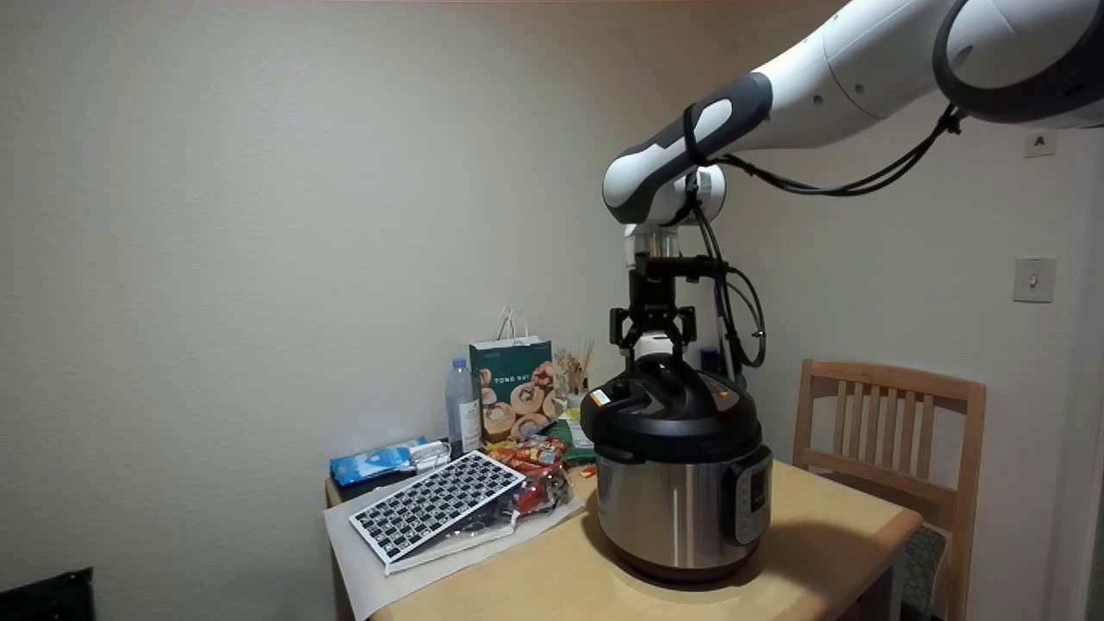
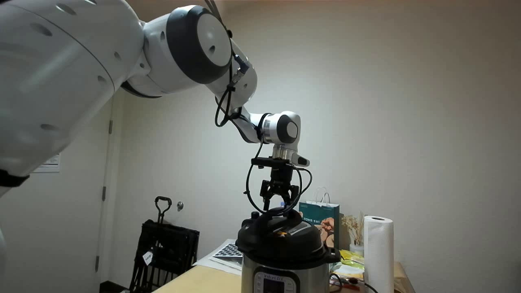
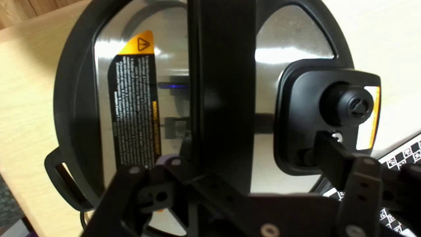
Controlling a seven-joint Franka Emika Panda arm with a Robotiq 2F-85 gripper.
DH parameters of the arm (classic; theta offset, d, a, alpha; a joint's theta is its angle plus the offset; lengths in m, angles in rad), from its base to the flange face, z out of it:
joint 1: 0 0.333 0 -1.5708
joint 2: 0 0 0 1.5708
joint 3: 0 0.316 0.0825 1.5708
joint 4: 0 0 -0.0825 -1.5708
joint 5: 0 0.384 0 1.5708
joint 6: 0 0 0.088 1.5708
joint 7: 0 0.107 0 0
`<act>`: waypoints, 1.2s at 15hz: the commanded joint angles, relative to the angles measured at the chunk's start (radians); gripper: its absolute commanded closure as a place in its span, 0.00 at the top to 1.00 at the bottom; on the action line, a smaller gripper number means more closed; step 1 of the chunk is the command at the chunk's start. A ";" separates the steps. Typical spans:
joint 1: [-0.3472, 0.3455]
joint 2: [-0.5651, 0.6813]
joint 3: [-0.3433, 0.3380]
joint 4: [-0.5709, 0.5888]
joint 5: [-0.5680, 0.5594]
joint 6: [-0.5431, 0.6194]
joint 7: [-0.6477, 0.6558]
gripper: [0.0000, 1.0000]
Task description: Take the lid off of the rice cooker
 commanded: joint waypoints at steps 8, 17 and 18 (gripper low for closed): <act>-0.055 0.014 0.019 0.001 0.091 0.005 -0.053 0.19; -0.088 0.041 0.014 0.004 0.202 0.003 -0.081 0.00; -0.085 0.038 0.013 0.004 0.198 0.000 -0.079 0.00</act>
